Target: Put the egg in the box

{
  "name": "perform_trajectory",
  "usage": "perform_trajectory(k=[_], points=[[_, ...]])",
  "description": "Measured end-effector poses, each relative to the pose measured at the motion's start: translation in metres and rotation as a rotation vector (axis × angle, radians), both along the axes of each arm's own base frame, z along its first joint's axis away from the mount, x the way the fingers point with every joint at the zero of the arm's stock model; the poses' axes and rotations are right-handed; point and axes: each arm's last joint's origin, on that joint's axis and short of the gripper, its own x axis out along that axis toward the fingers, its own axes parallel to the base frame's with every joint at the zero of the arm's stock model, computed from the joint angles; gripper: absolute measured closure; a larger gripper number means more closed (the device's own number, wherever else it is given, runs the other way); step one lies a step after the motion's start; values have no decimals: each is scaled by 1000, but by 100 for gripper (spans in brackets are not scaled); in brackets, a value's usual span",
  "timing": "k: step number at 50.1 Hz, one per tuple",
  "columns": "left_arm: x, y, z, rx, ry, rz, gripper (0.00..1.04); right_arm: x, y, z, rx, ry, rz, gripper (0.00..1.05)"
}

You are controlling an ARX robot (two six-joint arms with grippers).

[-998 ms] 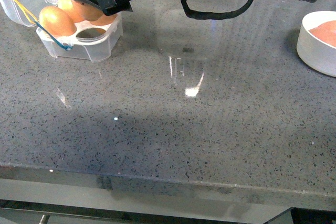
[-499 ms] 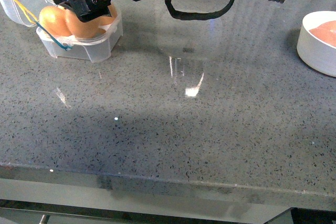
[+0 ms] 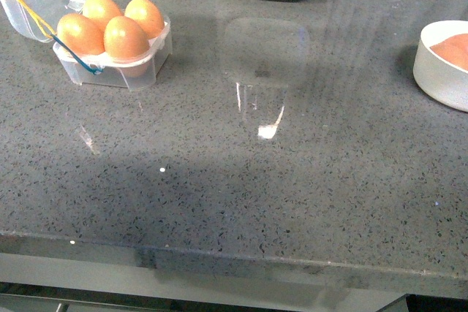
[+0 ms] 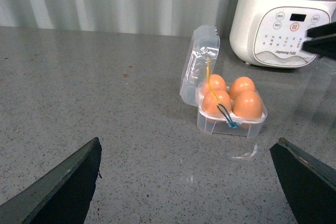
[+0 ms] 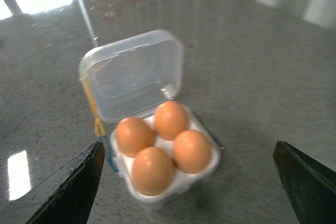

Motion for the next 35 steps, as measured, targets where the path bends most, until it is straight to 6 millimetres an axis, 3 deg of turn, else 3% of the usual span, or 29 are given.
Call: perform_trajectory(k=[5,11,15,24,32,35], points=[[0,0,0,0,0,0,7,-15,-45,8,22,-32,-213,7],[0,0,0,0,0,0,7,-36,-99,0,-11,-44,-517,7],[0,0,0,0,0,0,7,-60,-143,-9,-17,-45,-752,7],[0,0,0,0,0,0,7,-120,-220,-24,-22,-71,-1140,7],[0,0,0,0,0,0,7,-168,-257,-28,-43,-135,-1333,7],[0,0,0,0,0,0,7,-183,-264,-28,24,-198,-1203,18]])
